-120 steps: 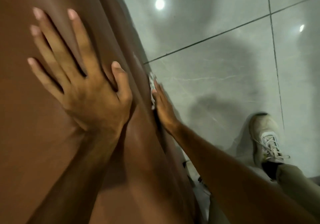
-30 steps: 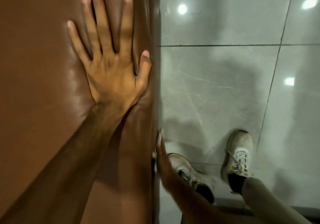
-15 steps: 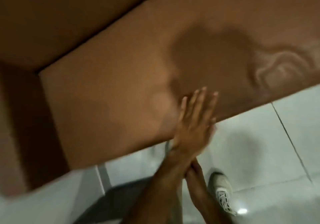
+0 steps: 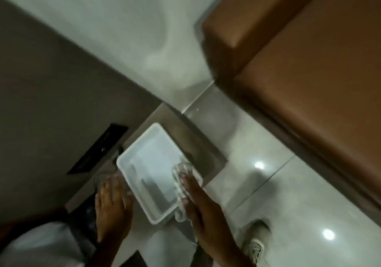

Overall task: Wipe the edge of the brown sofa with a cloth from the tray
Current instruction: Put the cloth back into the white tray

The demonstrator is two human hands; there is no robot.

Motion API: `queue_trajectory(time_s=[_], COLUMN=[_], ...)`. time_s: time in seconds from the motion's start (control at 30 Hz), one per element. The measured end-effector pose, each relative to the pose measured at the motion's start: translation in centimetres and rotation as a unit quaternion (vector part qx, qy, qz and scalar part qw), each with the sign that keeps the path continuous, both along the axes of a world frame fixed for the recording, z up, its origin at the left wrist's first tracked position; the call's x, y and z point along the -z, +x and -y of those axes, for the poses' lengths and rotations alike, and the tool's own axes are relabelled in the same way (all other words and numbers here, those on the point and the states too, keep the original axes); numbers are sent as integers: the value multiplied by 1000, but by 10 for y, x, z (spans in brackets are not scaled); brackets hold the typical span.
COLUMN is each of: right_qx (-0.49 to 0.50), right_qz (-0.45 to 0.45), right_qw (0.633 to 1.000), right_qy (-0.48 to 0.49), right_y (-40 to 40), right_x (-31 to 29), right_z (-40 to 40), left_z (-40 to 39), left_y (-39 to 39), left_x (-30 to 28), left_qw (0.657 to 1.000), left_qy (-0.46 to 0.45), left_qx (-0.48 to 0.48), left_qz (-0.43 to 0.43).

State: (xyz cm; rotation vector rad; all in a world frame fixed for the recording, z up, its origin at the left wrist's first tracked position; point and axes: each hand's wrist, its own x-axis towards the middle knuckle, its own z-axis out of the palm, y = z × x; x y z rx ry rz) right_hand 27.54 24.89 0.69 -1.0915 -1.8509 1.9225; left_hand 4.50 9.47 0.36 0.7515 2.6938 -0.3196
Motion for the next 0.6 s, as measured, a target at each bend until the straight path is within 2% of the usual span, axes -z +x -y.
queue_trajectory(time_s=[0.13, 0.2, 0.33, 0.43, 0.53, 0.6], right_qx=[-131, -181, -274, -344, -352, -314], right_qz=[18, 46, 116, 193, 213, 220], right_qw=[989, 978, 938, 889, 871, 880], right_qy=[58, 95, 177, 230, 268, 279], right_y=[-75, -103, -134, -147, -150, -150], right_x=[46, 68, 104, 120, 119, 112], right_z=[52, 76, 102, 108, 112, 108], left_z=[84, 106, 107, 88, 88, 90], left_y=[-5, 1, 0, -5, -4, -3], left_x=[74, 108, 160, 184, 193, 194], left_qw=[992, 988, 983, 976, 969, 967], left_qy=[29, 63, 120, 144, 166, 176], left_qx=[-123, -142, -141, -164, -184, -185], left_qz=[-12, -2, -3, 6, 5, 9])
